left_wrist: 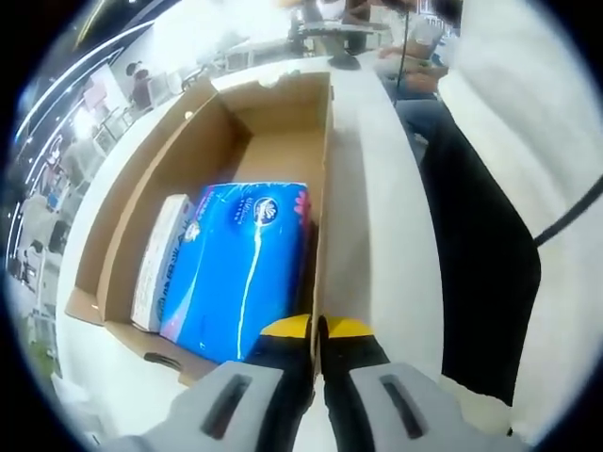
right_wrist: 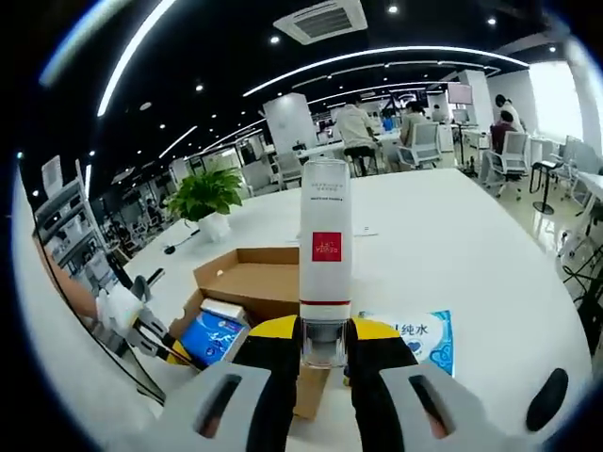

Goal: Operate the shoe box by opening the lid, removing the specified soft item, and placing it in the target area until the item is outside and the box remains undamaged.

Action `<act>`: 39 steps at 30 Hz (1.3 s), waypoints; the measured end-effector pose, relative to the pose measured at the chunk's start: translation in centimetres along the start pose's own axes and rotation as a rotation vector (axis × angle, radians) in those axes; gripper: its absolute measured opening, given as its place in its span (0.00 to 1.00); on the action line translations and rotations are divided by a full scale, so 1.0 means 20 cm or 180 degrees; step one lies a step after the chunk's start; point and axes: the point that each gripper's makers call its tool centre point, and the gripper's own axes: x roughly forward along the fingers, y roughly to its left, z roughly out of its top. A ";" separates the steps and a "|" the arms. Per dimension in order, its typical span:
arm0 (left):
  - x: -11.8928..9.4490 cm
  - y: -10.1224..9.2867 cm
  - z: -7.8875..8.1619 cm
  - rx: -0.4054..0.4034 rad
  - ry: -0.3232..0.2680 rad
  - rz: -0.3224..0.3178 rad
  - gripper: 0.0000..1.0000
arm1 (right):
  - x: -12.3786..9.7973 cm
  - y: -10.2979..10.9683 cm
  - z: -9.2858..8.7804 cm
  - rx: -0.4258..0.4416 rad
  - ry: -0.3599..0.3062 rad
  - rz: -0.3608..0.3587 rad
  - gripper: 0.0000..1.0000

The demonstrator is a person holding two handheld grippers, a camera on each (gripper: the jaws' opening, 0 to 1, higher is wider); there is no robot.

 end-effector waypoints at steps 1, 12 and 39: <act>0.00 0.00 0.00 -0.0029 0.0007 -0.0017 0.02 | 0.00 -0.01 0.00 -0.0003 0.0012 -0.0019 0.17; 0.00 0.01 0.00 -0.0018 -0.0001 0.0005 0.02 | -0.09 -0.21 0.10 -0.0313 -0.0070 -0.0517 0.17; 0.00 0.01 0.00 -0.0035 0.0013 0.0027 0.02 | -0.31 -0.63 0.23 -0.0251 -0.0235 -0.1267 0.17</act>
